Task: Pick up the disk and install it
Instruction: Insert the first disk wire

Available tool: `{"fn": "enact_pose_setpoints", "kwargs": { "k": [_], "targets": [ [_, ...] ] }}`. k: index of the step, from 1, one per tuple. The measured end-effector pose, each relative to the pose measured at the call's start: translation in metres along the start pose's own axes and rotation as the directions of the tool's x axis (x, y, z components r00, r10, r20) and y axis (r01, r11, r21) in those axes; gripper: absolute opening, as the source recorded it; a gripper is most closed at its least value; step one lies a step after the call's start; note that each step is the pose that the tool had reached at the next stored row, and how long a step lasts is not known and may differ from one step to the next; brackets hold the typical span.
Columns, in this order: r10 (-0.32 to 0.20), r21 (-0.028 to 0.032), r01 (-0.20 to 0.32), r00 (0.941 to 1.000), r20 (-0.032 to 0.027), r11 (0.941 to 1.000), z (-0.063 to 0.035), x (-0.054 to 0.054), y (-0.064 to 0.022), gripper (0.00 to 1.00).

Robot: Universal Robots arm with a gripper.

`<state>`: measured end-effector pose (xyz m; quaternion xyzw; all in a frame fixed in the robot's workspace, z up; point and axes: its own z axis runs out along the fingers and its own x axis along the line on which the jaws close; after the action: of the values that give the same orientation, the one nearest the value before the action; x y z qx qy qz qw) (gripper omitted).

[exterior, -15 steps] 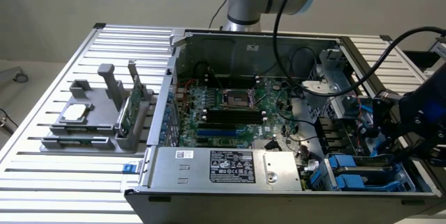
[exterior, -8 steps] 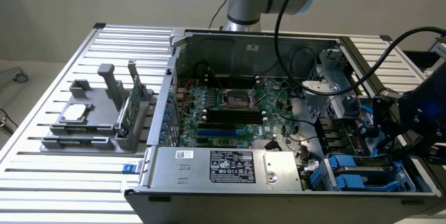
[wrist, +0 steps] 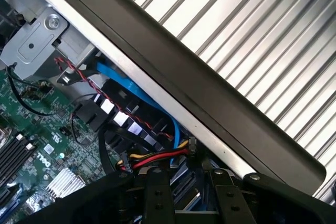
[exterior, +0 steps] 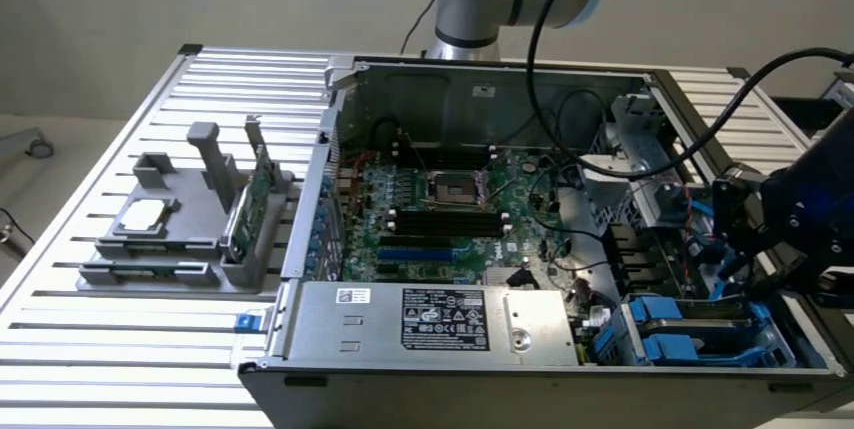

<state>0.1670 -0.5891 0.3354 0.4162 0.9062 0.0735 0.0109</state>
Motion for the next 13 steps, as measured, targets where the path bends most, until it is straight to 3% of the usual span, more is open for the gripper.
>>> {"fn": "enact_pose_setpoints", "kwargs": {
  "k": [5, 10, 13],
  "targets": [
    [0.002, 0.0052, -0.002, 1.0, -0.004, 1.0, 0.0002, 0.0002, 0.0013, 0.33],
    [0.004, 0.0246, -0.004, 0.9998, -0.0205, 0.9997, -0.0022, -0.0015, 0.0038, 0.33],
    [0.002, 0.0299, -0.001, 0.9997, -0.0252, 0.9996, -0.0035, -0.003, 0.0057, 0.33]
  ]
}}
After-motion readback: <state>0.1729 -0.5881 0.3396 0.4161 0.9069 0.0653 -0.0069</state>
